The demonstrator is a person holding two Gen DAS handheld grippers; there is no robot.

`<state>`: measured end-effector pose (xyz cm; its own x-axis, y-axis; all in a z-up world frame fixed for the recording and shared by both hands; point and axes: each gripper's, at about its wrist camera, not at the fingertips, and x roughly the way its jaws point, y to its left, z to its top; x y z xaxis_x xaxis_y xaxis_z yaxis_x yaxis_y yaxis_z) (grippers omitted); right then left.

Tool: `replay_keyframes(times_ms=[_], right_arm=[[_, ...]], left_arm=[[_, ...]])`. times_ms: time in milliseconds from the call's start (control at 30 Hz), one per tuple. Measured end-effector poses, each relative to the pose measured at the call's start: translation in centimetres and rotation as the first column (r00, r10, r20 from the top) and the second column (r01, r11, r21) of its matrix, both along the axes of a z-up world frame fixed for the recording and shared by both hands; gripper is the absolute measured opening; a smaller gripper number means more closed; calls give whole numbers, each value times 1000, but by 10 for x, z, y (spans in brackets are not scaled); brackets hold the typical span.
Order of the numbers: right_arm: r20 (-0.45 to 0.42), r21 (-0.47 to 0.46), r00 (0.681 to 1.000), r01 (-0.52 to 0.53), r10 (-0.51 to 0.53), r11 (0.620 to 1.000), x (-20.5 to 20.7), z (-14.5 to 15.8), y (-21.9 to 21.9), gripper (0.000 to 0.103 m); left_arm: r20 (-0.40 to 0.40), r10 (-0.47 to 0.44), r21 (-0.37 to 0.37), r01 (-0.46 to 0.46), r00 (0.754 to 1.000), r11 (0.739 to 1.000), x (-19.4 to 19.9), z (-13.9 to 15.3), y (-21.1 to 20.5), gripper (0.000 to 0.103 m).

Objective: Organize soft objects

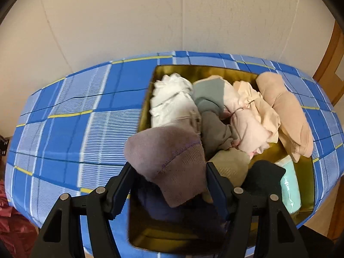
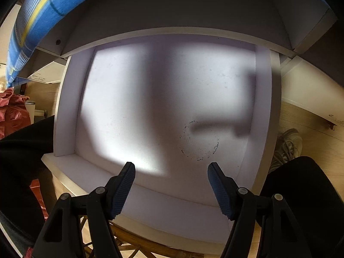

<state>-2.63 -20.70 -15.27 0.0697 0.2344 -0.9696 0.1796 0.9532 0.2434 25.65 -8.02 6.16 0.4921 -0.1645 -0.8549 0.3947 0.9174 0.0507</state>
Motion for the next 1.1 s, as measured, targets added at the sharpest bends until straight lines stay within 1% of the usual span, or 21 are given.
replay_keyframes(times_ms=[67,100,133,167,200,233,267,300,367,467,567,633,667,700,733,800,833,900,1000,1033,1100], right_arm=[[1,6,1000,2,-2,1000,0,1,0,71],[2,8,1000,4,-4,1000,0,1,-1,71],[2,10,1000,6,-6,1000,0,2,-1,71],[3,11,1000,7,-7,1000,-1,2,-1,71],[4,12,1000,9,-9,1000,0,2,-1,71],[5,14,1000,9,-9,1000,0,2,-2,71],[6,16,1000,8,-8,1000,0,2,-1,71],[7,17,1000,7,-7,1000,0,3,-1,71],[9,22,1000,7,-7,1000,0,3,-1,71],[13,25,1000,9,-9,1000,0,5,-2,71],[14,30,1000,14,-14,999,0,6,-2,71],[17,29,1000,9,-9,1000,0,7,-2,71],[20,28,1000,4,-5,1000,0,8,-1,71],[20,27,1000,1,-2,1000,0,8,-1,71],[19,25,1000,0,0,1000,0,8,0,71],[17,22,1000,0,-1,1000,1,7,0,71],[18,23,1000,3,-4,1000,1,7,-1,71],[31,24,999,8,-9,1000,1,10,-1,71],[57,23,998,17,-18,1000,2,15,-3,71],[67,25,998,18,-20,1000,3,17,-2,72],[90,22,996,19,-21,1000,4,20,-2,77]], left_arm=[[-20,-8,-10,7,1000,1000,2,-5,-7,67],[-45,-6,-37,4,999,999,3,-7,-7,67],[-83,-2,-85,-5,997,996,4,-11,-6,67],[-113,-3,-117,-10,994,993,5,-14,-5,67],[-141,-9,-128,-9,990,992,6,-18,-4,67],[-146,-16,-94,2,989,996,6,-22,-5,68],[-125,-17,-39,13,992,999,5,-23,-7,69],[-93,-8,39,11,996,999,4,-25,-9,68],[-79,-15,61,20,997,998,-1,-24,-11,68],[2,-49,27,49,999,998,-19,-7,-11,69],[60,-45,-28,47,997,999,-37,10,-7,69],[55,-62,-79,66,997,995,-46,14,-9,69],[35,-74,-92,77,997,993,-48,12,-13,69],[4,-91,-88,91,996,992,-48,6,-20,69],[-16,-102,-66,100,995,993,-48,0,-26,69],[-38,-119,7,119,992,993,-51,-14,-39,69],[-45,-131,24,133,990,991,-54,-21,-45,69],[-51,-142,23,143,989,989,-59,-24,-50,69],[3,-134,22,134,991,991,-77,-16,-47,69],[39,-131,2,132,991,991,-86,-9,-43,69],[90,-127,-44,131,988,990,-105,2,-33,69]])
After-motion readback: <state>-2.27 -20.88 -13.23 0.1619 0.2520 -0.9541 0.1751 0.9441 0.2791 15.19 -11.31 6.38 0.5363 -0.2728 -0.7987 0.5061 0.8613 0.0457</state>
